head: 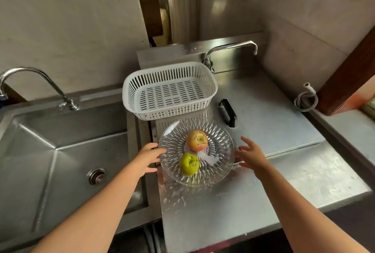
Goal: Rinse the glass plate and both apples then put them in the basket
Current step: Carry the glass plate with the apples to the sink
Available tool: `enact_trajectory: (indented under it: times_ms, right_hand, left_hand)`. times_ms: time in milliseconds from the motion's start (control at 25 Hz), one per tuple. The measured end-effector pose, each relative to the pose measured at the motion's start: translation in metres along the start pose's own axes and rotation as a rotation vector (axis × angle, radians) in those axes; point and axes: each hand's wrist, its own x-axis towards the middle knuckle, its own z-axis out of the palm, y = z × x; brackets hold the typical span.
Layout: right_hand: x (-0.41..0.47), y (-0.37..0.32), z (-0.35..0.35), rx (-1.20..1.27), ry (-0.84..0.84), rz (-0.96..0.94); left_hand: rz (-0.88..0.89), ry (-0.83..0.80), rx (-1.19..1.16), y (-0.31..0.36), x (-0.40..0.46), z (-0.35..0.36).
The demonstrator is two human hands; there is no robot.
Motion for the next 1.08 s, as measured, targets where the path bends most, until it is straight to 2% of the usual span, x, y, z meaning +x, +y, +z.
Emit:
enact_trajectory:
  times_ms: [160, 320, 480, 760, 1080]
  right_hand:
    - [0.016, 0.002, 0.005, 0.113, -0.022, 0.024]
    - [0.023, 0.008, 0.009, 0.034, -0.03, 0.01]
    - [0.023, 0.008, 0.013, 0.053, -0.081, 0.027]
    - [0.013, -0.005, 0.041, 0.025, -0.199, -0.029]
    - [-0.012, -0.044, 0.13, -0.056, -0.315, -0.092]
  left_hand:
    - [0.016, 0.088, -0.07, -0.009, 0.012, 0.009]
    - [0.064, 0.139, -0.057, -0.012, 0.019, 0.008]
    - [0.046, 0.125, -0.121, -0.018, 0.015, 0.0]
    - [0.019, 0.107, -0.218, -0.043, -0.007, -0.043]
    - [0.044, 0.168, -0.363, -0.079, -0.042, -0.134]
